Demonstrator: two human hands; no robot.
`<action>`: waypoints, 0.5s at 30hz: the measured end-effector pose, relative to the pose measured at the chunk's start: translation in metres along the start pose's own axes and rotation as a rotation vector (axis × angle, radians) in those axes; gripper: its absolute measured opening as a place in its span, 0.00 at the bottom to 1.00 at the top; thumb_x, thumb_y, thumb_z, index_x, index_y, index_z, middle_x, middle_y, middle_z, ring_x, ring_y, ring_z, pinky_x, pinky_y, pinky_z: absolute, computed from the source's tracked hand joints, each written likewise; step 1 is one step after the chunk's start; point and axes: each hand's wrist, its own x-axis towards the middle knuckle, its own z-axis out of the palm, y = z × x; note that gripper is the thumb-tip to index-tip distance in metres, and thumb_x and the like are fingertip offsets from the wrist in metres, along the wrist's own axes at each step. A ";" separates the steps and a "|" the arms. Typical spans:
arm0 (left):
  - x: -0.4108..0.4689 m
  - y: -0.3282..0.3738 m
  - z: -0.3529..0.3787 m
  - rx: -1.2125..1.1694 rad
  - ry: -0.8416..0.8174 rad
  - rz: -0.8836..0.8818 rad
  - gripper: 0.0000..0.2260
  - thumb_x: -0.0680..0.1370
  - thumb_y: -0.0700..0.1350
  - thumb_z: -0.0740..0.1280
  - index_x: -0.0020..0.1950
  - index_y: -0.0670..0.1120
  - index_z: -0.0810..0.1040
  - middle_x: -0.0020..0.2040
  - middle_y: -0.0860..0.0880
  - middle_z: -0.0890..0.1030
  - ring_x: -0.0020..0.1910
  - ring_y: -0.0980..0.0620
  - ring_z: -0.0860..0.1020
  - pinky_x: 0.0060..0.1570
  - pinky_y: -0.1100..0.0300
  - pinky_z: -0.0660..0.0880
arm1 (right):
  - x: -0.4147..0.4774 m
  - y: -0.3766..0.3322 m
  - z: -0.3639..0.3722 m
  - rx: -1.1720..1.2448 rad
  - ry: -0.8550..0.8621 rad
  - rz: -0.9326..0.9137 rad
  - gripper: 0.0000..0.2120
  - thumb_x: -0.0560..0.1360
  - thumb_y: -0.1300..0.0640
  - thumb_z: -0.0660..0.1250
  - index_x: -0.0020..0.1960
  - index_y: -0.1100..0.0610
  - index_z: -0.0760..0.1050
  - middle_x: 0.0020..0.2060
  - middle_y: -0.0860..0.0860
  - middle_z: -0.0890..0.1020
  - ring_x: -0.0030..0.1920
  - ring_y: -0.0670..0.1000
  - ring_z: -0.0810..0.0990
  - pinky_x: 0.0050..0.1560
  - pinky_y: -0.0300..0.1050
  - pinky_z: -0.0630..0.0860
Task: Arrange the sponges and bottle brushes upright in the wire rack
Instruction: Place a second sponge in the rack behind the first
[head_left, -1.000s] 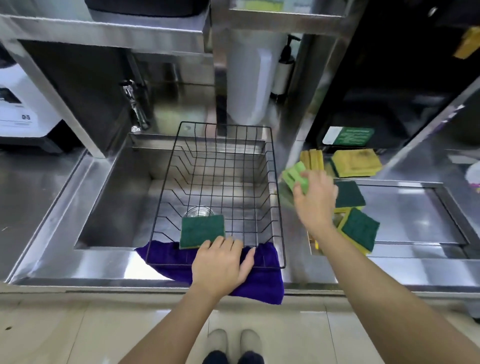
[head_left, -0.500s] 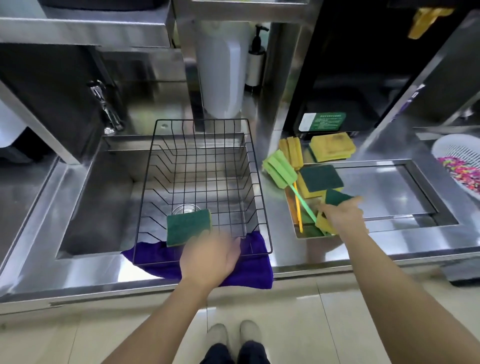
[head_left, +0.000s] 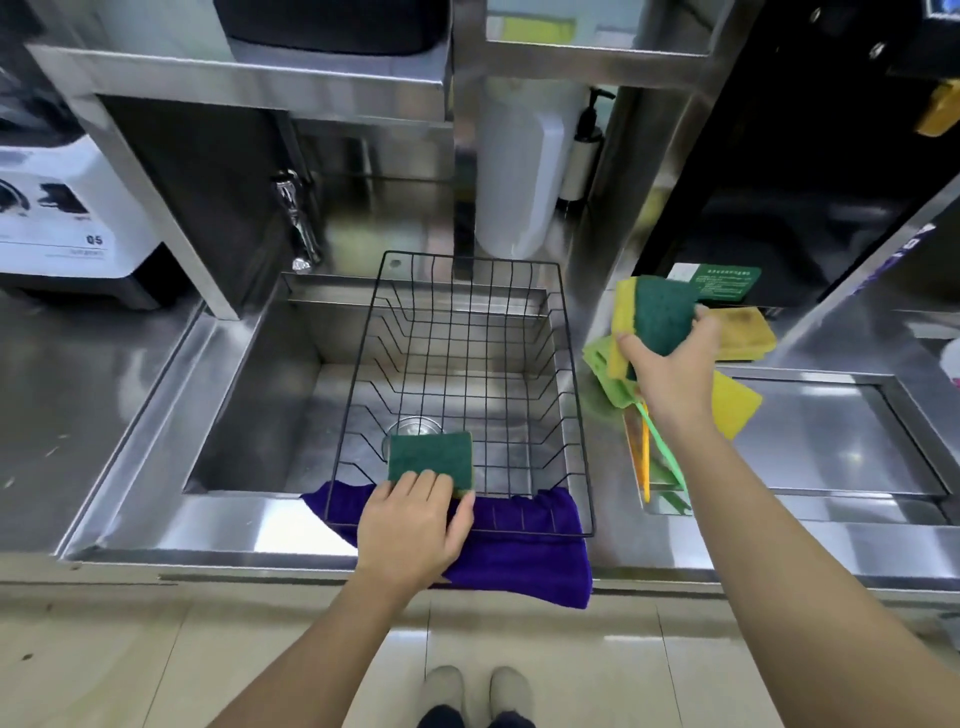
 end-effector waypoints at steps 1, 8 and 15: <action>-0.001 -0.002 -0.001 0.004 0.006 -0.005 0.17 0.78 0.51 0.59 0.34 0.44 0.74 0.30 0.48 0.73 0.29 0.48 0.72 0.30 0.55 0.68 | -0.001 -0.005 0.009 -0.058 -0.040 -0.050 0.35 0.67 0.53 0.72 0.70 0.54 0.59 0.64 0.56 0.66 0.62 0.54 0.70 0.63 0.51 0.71; -0.002 -0.002 -0.001 0.016 0.015 -0.012 0.15 0.78 0.51 0.60 0.34 0.45 0.74 0.30 0.49 0.74 0.29 0.49 0.72 0.31 0.58 0.66 | -0.021 -0.021 0.083 -0.437 -0.552 -0.308 0.36 0.69 0.53 0.72 0.73 0.51 0.61 0.63 0.58 0.69 0.64 0.58 0.66 0.66 0.49 0.63; -0.003 -0.001 0.000 0.033 -0.024 -0.024 0.15 0.78 0.53 0.60 0.35 0.46 0.74 0.31 0.49 0.75 0.31 0.50 0.72 0.31 0.58 0.67 | -0.032 0.000 0.134 -0.647 -0.828 -0.325 0.35 0.69 0.55 0.73 0.72 0.52 0.61 0.65 0.55 0.70 0.64 0.59 0.64 0.66 0.53 0.63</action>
